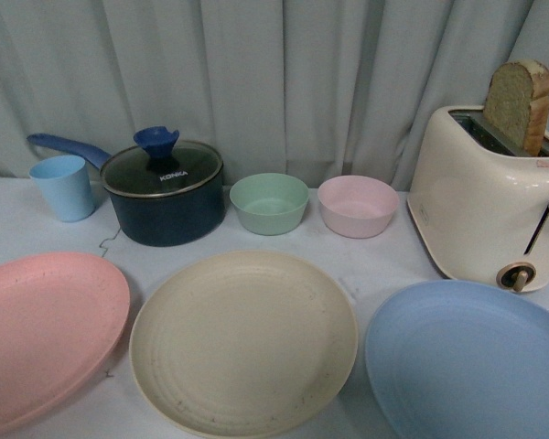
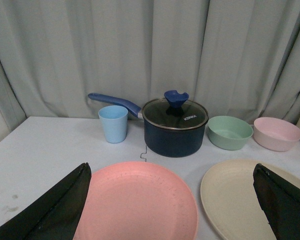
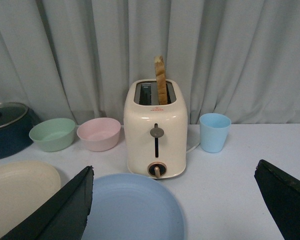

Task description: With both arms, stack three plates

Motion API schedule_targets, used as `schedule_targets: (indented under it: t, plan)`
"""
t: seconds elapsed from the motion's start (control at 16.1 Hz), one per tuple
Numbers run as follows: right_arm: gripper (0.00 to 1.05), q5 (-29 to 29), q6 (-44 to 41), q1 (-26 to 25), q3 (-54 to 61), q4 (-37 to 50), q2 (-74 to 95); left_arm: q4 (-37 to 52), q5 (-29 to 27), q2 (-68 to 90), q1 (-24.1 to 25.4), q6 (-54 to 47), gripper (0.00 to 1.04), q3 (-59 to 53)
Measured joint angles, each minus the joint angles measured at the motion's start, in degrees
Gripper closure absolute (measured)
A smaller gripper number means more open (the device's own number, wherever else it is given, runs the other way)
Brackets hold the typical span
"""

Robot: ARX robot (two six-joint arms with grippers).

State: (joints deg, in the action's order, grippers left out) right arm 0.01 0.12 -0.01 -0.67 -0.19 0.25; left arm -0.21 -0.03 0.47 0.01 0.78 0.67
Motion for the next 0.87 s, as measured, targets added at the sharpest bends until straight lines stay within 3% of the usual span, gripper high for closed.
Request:
schedule_targets:
  t: [0.87]
  plan:
    - [0.06, 0.00, 0.00, 0.00, 0.00, -0.02, 0.00, 0.00, 0.00, 0.00, 0.00, 0.00, 0.07, 0.00]
